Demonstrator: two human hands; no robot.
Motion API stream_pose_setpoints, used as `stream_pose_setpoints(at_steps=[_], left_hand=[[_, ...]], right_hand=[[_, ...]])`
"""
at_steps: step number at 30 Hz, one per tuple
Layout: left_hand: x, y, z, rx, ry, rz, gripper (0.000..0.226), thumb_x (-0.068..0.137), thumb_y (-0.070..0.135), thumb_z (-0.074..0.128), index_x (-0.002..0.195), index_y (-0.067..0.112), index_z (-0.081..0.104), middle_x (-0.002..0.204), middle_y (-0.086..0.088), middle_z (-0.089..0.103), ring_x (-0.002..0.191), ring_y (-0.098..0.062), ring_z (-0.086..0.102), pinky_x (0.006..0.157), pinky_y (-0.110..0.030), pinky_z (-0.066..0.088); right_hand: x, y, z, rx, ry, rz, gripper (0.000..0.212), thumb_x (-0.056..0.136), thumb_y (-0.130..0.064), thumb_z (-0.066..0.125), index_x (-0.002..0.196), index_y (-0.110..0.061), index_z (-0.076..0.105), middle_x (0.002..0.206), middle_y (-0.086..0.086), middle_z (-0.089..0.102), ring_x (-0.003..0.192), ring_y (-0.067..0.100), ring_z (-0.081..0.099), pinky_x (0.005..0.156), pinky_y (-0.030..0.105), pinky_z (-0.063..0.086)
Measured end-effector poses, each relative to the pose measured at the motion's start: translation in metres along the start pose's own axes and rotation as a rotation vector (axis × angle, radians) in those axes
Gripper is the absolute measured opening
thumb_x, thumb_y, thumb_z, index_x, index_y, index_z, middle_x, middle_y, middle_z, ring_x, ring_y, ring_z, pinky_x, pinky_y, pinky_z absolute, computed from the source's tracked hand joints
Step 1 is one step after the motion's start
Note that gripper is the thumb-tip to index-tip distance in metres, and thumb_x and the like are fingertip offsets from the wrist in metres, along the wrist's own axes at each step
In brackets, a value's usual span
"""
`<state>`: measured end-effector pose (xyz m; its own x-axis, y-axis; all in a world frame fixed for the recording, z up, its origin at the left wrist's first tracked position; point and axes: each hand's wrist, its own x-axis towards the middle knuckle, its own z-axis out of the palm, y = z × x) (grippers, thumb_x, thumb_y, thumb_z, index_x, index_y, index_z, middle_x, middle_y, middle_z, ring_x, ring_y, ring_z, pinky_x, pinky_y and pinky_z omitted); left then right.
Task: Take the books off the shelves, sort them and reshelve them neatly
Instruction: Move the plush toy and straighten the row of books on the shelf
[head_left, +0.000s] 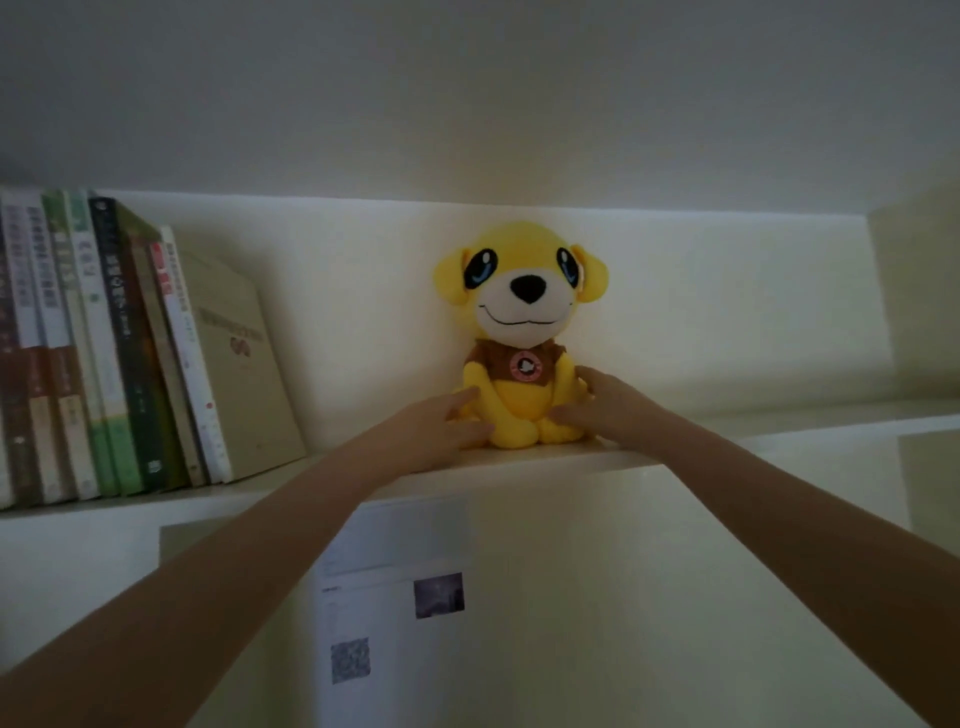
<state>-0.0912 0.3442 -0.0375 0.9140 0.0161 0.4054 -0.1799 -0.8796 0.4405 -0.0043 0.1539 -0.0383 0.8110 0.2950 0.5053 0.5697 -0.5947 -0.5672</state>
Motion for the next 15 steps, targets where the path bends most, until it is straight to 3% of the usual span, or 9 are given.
stream_pose_setpoints(at_steps=[5, 8, 10, 12, 13, 15], left_hand=[[-0.008, 0.002, -0.004, -0.089, 0.035, -0.001, 0.051, 0.095, 0.042, 0.047, 0.143, 0.026, 0.038, 0.146, -0.003, 0.041, 0.124, -0.016, 0.045, 0.084, -0.024, 0.038], [-0.018, 0.004, -0.009, -0.076, 0.1, 0.012, 0.039, 0.096, 0.039, 0.048, 0.131, 0.023, 0.054, 0.131, -0.004, 0.056, 0.108, -0.015, 0.054, 0.076, -0.025, 0.044], [-0.033, 0.004, -0.02, -0.035, 0.187, 0.051, 0.033, 0.096, 0.034, 0.048, 0.125, 0.023, 0.06, 0.128, 0.0, 0.059, 0.108, -0.01, 0.053, 0.077, -0.021, 0.039], [-0.055, -0.003, -0.035, 0.071, 0.333, 0.114, 0.027, 0.096, 0.029, 0.049, 0.118, 0.026, 0.064, 0.123, 0.007, 0.062, 0.107, -0.004, 0.053, 0.081, -0.014, 0.035], [-0.072, -0.008, -0.043, 0.154, 0.429, 0.158, 0.024, 0.095, 0.026, 0.051, 0.114, 0.029, 0.066, 0.118, 0.01, 0.063, 0.103, 0.0, 0.053, 0.081, -0.013, 0.036], [-0.107, -0.024, -0.06, 0.311, 0.608, 0.25, 0.021, 0.092, 0.02, 0.056, 0.104, 0.031, 0.068, 0.108, 0.014, 0.062, 0.099, 0.0, 0.054, 0.083, -0.013, 0.038]], right_hand=[[0.001, -0.005, 0.001, 0.036, -0.029, 0.033, 0.074, 0.089, -0.034, 0.063, 0.148, -0.011, 0.024, 0.146, 0.012, 0.039, 0.127, 0.028, 0.044, 0.089, 0.032, 0.038], [-0.003, -0.012, 0.004, -0.074, 0.087, 0.086, 0.077, 0.09, -0.036, 0.061, 0.148, -0.006, 0.021, 0.15, 0.018, 0.028, 0.133, 0.033, 0.037, 0.099, 0.04, 0.036], [-0.013, -0.021, 0.008, -0.127, 0.322, -0.047, 0.069, 0.09, -0.028, 0.061, 0.145, -0.003, 0.027, 0.151, 0.02, 0.023, 0.134, 0.038, 0.032, 0.105, 0.046, 0.032], [-0.03, -0.038, 0.019, -0.048, 0.585, -0.328, 0.051, 0.089, -0.014, 0.061, 0.135, -0.001, 0.043, 0.141, 0.021, 0.033, 0.124, 0.034, 0.036, 0.1, 0.046, 0.036], [-0.041, -0.05, 0.027, 0.013, 0.658, -0.425, 0.045, 0.086, -0.009, 0.061, 0.129, -0.002, 0.048, 0.134, 0.02, 0.038, 0.116, 0.03, 0.037, 0.096, 0.044, 0.039], [-0.062, -0.079, 0.046, 0.165, 0.636, -0.524, 0.04, 0.084, -0.01, 0.063, 0.123, -0.007, 0.052, 0.122, 0.012, 0.042, 0.103, 0.021, 0.038, 0.092, 0.034, 0.04]])
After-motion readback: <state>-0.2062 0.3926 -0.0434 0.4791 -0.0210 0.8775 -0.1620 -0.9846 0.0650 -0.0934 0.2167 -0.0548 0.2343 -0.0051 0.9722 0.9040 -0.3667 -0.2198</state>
